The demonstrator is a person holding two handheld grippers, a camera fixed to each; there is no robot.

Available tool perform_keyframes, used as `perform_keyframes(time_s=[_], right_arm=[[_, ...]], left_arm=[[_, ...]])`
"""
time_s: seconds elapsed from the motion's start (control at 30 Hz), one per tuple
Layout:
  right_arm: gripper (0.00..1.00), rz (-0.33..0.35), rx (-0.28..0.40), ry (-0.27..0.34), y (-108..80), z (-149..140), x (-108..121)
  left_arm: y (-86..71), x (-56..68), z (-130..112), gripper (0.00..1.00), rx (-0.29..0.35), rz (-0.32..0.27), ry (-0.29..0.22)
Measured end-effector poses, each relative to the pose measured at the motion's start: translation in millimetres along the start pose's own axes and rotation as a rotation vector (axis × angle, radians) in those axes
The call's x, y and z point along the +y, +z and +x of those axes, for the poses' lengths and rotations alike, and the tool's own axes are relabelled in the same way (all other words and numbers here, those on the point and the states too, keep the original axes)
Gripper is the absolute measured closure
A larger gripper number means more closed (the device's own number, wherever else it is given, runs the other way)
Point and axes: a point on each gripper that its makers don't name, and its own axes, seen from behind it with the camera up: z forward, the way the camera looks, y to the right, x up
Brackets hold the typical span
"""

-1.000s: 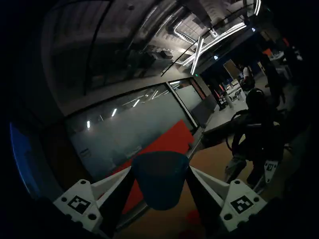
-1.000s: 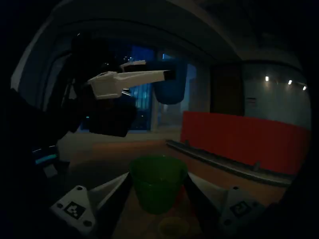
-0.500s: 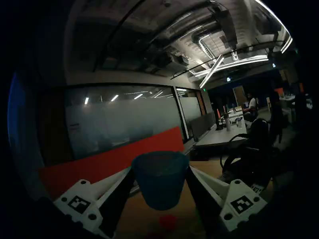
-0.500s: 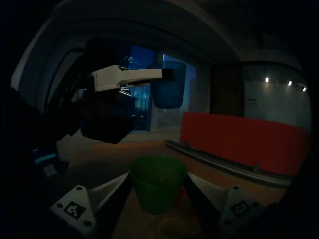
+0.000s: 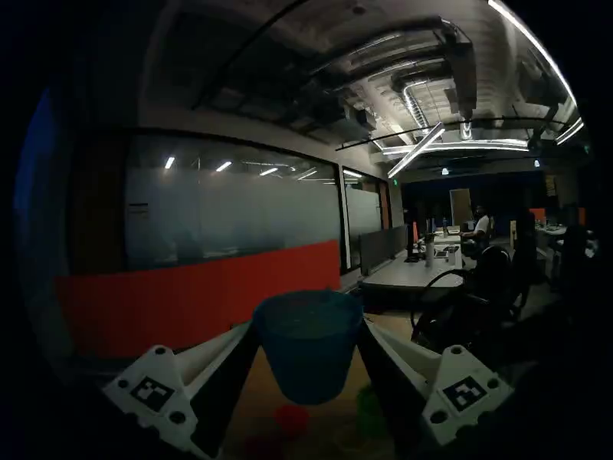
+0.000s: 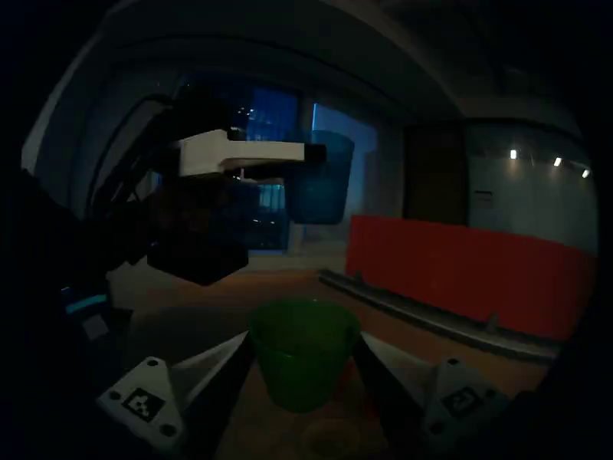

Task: Pour water

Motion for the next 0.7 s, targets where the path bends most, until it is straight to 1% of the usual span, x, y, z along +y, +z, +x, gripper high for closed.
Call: perform_keyframes(time_s=[0.17,0.37,0.47,0.7], right_arm=[[0.01,-0.008,-0.005,0.004,-2.9,-1,3],[0.01,-0.021,-0.017,0.010,-9.7,-3,10],[0.01,-0.028,-0.029,0.006,-14.1,-6,13],[0.01,-0.044,-0.048,0.011,-25.0,-11,18]], left_arm=[[-5.3,-6.2,-12,0.14,-0.023,0.020,0.019],[-12.3,-9.3,-34,0.14,-0.058,0.030,0.024],[-15.9,-11.4,-46,0.14,-0.073,0.037,0.023],[-24.5,-12.1,-79,0.14,-0.114,0.041,-0.004]])
